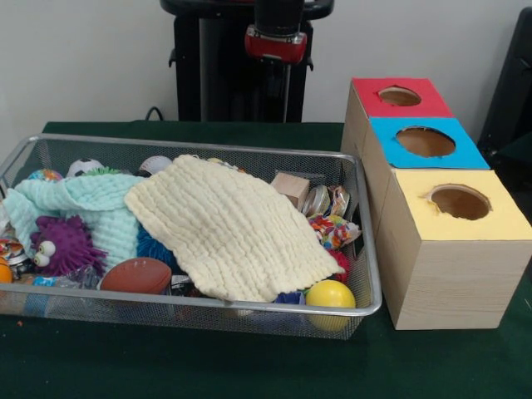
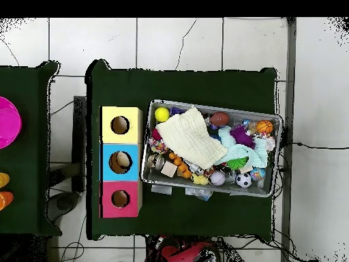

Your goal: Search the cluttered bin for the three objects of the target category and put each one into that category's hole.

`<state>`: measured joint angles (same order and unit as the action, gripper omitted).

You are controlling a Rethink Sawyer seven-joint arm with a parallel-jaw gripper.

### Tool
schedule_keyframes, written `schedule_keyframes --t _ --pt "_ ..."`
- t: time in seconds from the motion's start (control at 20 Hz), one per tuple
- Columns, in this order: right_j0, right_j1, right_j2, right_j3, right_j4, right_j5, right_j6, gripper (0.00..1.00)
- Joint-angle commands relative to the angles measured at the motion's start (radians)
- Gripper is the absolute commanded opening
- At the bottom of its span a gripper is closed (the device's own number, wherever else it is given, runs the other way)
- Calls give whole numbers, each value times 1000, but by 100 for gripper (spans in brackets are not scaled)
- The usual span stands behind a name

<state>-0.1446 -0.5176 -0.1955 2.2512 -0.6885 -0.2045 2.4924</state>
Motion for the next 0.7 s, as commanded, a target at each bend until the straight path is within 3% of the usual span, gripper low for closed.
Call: schedule_keyframes --t 0.05,0.35,0.7 --pt "-87 -46 207 -213 -16 217 -94 0" --pt "-152 -70 304 -274 -23 347 -157 0" --pt "-170 -98 343 -292 -24 402 -131 0"
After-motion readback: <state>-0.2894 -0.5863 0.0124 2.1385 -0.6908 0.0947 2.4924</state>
